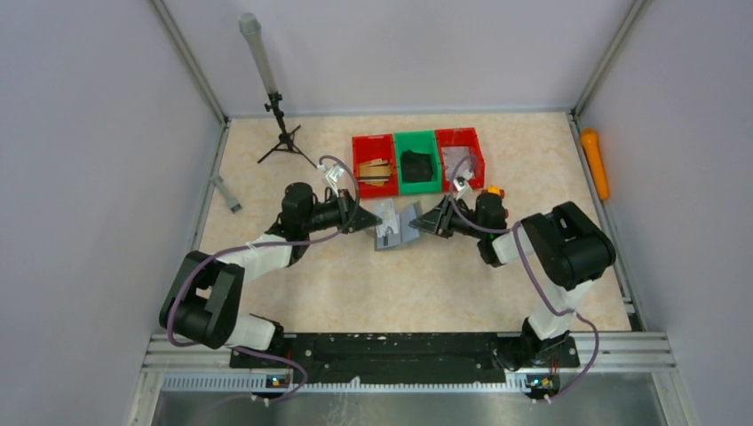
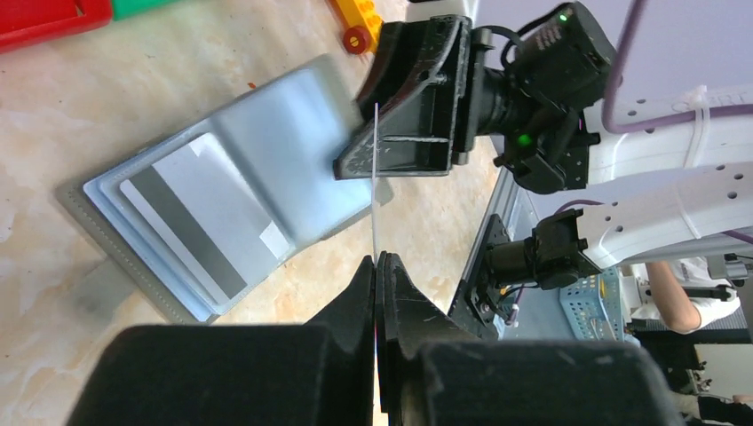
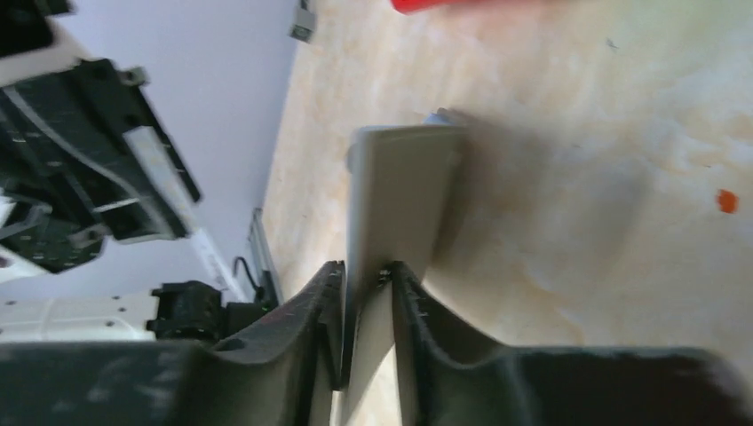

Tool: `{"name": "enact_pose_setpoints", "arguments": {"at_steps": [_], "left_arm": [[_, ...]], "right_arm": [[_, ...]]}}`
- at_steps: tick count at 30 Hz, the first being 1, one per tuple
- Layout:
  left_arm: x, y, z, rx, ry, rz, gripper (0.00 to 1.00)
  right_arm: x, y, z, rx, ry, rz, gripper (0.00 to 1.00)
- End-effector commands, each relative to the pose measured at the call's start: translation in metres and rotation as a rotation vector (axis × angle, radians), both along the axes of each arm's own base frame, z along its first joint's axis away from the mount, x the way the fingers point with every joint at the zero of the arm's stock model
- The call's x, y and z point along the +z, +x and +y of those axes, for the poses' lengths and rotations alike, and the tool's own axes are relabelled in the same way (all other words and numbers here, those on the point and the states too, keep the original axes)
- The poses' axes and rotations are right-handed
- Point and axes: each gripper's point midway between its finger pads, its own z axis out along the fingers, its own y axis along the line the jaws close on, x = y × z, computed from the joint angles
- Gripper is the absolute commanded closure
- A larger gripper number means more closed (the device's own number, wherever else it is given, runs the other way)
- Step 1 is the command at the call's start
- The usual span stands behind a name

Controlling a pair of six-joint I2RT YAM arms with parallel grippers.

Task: Take the credit cards out of the card holder
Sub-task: Remove the credit card from the card holder, then place the credit card in the storage box.

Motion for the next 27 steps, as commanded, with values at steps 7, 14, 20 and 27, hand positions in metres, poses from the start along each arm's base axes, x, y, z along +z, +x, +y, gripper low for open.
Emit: {"name": "enact_pose_setpoints", "arguments": {"at_steps": [7, 14, 20, 27], "left_arm": [[0.011, 0.006, 0.000, 0.003, -0.002, -0.052, 1.00], [0.011, 0.005, -0.001, -0.007, -0.008, -0.051, 1.00], [0.017, -0.001, -0.007, -0.057, -0.048, -0.056, 1.00], [0.023, -0.010, -0.016, -0.110, -0.060, -0.079, 1.00]], "right_arm": [[-0.037, 0.019, -0.030, -0.120, -0.317, 0.042, 0.40], [-0.002, 0.023, -0.052, -0.240, -0.355, -0.117, 0.38], [0.044, 0.000, -0.026, -0.080, -0.172, -0.308, 0.40], [0.076, -0.028, -0.010, 0.062, 0.005, -0.424, 0.42]]}}
